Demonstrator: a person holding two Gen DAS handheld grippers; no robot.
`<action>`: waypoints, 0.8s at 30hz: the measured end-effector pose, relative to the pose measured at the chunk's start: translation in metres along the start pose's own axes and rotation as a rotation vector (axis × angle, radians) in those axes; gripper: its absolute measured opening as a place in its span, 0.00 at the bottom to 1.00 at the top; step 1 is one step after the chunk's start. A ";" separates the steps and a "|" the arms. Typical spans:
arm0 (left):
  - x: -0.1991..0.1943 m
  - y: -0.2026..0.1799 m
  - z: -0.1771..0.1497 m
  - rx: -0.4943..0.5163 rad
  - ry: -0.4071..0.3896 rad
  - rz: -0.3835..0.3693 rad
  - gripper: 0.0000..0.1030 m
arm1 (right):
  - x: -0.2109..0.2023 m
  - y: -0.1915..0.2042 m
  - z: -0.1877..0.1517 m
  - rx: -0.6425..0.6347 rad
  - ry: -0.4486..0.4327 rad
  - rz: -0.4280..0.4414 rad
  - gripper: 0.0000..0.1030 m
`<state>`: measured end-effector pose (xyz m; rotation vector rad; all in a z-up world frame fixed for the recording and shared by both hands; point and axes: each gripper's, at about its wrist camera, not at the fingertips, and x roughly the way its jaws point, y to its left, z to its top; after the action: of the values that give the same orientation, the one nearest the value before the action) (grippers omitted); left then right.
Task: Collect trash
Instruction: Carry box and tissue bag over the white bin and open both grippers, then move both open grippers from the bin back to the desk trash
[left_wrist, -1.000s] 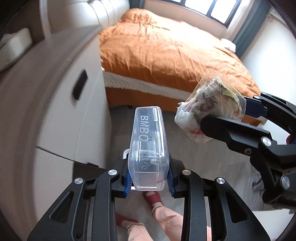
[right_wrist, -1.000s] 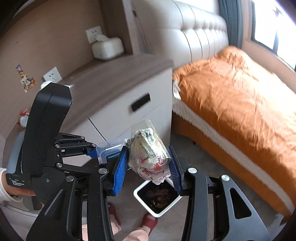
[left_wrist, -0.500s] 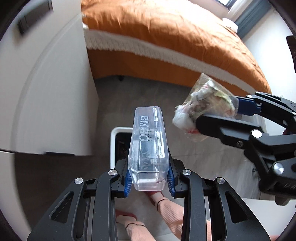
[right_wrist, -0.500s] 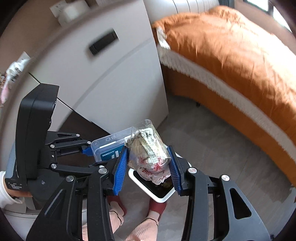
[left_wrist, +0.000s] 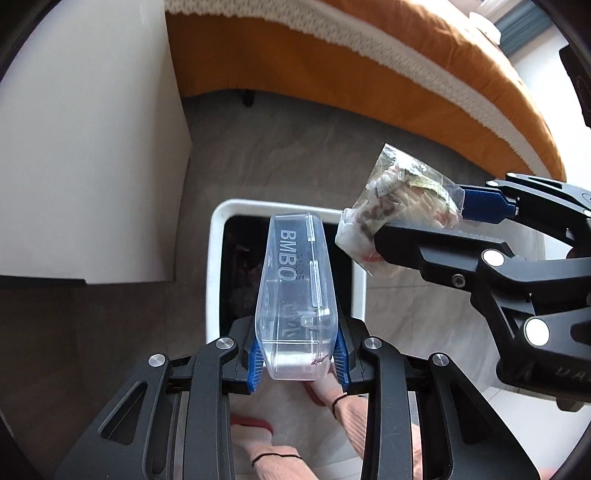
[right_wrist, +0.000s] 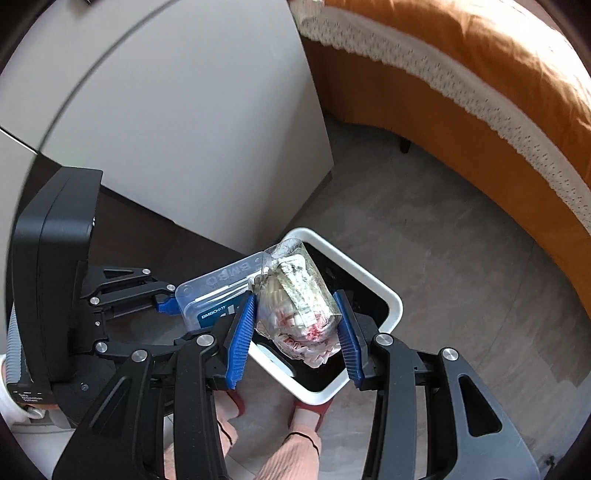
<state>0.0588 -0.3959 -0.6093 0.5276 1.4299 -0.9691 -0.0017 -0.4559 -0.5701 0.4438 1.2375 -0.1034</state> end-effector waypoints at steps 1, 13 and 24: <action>0.004 0.001 0.000 -0.003 0.008 -0.005 0.49 | 0.003 0.001 -0.002 -0.003 0.000 -0.010 0.51; 0.001 -0.001 0.003 -0.005 0.006 0.029 0.95 | -0.002 -0.004 -0.006 -0.025 0.011 -0.062 0.95; -0.079 -0.013 0.014 -0.015 -0.079 0.052 0.95 | -0.080 0.018 0.011 -0.040 -0.082 -0.052 0.95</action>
<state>0.0668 -0.3958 -0.5286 0.5075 1.3454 -0.9278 -0.0132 -0.4568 -0.4884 0.3697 1.1688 -0.1398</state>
